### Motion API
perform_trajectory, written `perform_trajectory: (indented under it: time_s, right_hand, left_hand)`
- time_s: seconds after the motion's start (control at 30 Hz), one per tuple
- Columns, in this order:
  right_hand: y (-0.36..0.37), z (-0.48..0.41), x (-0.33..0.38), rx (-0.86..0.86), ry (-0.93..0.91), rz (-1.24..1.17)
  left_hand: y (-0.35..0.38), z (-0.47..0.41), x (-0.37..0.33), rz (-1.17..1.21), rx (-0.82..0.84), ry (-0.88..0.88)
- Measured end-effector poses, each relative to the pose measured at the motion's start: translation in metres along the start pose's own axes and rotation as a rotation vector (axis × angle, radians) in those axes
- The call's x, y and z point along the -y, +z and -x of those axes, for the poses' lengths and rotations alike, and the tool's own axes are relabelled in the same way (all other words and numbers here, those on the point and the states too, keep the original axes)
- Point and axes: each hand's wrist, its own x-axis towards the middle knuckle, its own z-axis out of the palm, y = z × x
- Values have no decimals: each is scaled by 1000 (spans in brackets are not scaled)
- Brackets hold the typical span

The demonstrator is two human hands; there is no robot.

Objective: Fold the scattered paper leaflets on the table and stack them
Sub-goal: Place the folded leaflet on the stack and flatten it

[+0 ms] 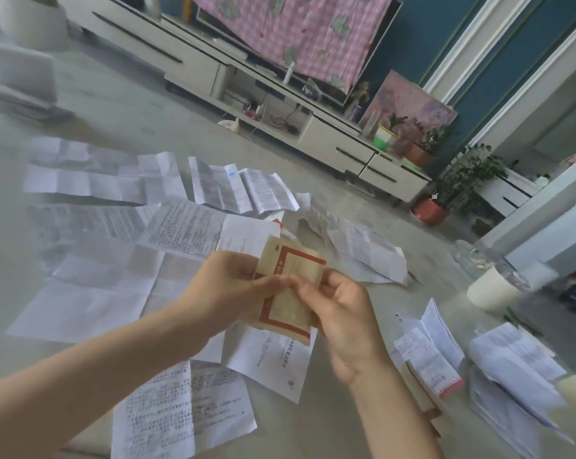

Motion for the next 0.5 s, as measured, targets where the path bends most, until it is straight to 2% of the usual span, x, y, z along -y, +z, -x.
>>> perform_trajectory:
  time_s: [0.13,0.37,0.5]
  right_hand:
    - [-3,-2,-4,-48,-35,30]
    - [-14,4,-5,79,32,34]
    - [-18,3,-7,33,-22,61]
  left_hand:
    - [0,-2,2,36,24,-30]
    - [-1,-2,7,69,61,-70]
    - [-2,-2,3,76,136,-88]
